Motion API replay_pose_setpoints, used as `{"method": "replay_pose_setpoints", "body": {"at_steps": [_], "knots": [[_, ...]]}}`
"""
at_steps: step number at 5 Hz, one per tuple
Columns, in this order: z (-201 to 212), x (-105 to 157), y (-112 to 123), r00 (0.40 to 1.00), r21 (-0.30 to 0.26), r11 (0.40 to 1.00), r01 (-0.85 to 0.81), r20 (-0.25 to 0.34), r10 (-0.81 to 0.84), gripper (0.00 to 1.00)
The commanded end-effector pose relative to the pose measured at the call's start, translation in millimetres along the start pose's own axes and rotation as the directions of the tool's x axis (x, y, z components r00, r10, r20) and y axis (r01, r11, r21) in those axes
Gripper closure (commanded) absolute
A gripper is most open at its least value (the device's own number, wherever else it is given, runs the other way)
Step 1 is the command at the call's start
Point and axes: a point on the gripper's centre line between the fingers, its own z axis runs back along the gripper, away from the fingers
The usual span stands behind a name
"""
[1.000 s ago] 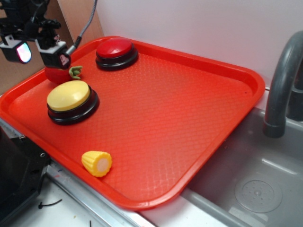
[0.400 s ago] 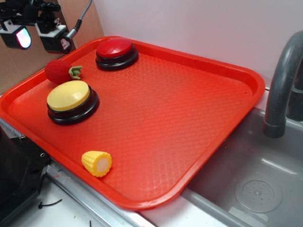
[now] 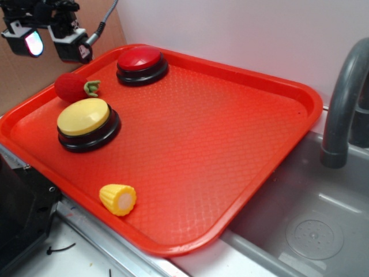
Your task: Push the yellow button.
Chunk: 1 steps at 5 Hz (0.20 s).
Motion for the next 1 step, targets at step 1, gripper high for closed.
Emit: {"method": "replay_pose_setpoints", "body": {"at_steps": [1], "knots": [[18.5, 4.5, 2.0, 0.999, -0.028, 1.000, -0.013, 0.053, 0.014, 0.00]]}}
